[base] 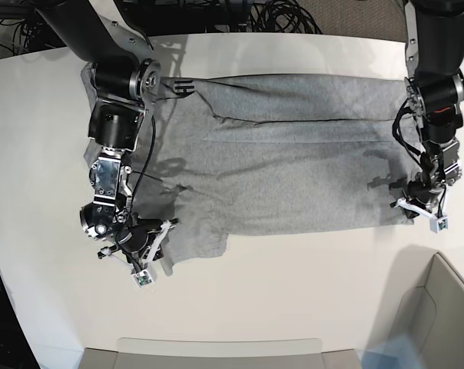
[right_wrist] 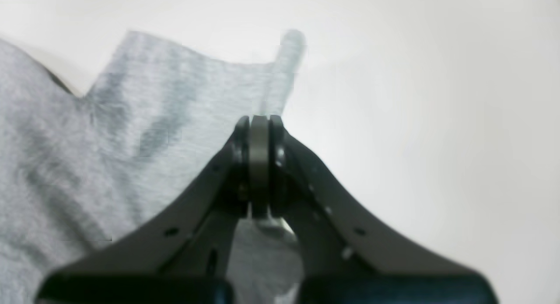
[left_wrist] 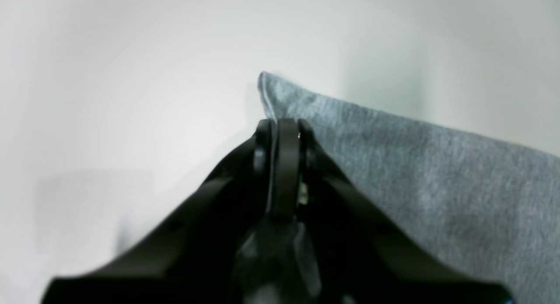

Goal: Fold the T-shirt properly
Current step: 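Lift the hem with both grippers and fold it over toward the collar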

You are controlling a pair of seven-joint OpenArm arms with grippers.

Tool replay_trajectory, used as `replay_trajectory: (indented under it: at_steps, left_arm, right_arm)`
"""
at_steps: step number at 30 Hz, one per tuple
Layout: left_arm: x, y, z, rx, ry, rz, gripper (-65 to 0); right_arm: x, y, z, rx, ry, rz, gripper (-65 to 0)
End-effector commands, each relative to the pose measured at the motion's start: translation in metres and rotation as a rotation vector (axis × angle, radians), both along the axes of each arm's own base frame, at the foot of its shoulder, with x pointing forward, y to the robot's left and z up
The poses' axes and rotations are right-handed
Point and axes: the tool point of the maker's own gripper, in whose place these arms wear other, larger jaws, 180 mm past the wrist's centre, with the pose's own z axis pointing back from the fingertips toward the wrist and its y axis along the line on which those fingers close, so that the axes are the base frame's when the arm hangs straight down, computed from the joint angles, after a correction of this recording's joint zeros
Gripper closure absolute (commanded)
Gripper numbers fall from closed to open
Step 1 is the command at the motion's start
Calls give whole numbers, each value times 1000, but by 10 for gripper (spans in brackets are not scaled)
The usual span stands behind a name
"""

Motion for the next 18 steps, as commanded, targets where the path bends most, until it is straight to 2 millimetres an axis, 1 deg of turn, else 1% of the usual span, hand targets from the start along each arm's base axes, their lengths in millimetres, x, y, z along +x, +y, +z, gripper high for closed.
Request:
replay_trajectory:
  at_steps: [1, 4, 7, 9, 11, 14, 16, 18]
  left_arm:
    - [-1, 6, 2, 6, 37, -2, 0]
    - [-13, 3, -9, -11, 97, -6, 0]
    - [-13, 6, -3, 23, 93, -31, 0]
    - [-22, 7, -4, 55, 106, -57, 0]
    - [-27, 11, 6, 81, 91, -63, 0]
    - [-41, 25, 33, 117, 49, -33, 0]
    - [-46, 24, 51, 140, 18, -28, 0]
    - [-53, 22, 63, 169, 12, -39, 0]
  right_arm:
    - [11, -3, 26, 0, -68, 2, 0]
    - [2, -10, 24, -25, -63, -11, 0]
    - [-7, -15, 20, -40, -58, -23, 0]
    - [-11, -18, 18, -46, -59, -27, 0]
    - [-14, -19, 17, -48, -60, -29, 0]
    - [-20, -21, 16, -56, -65, -28, 0]
    - [-24, -17, 17, -62, -64, 5, 0]
    - [-31, -18, 15, -85, -39, 26, 0]
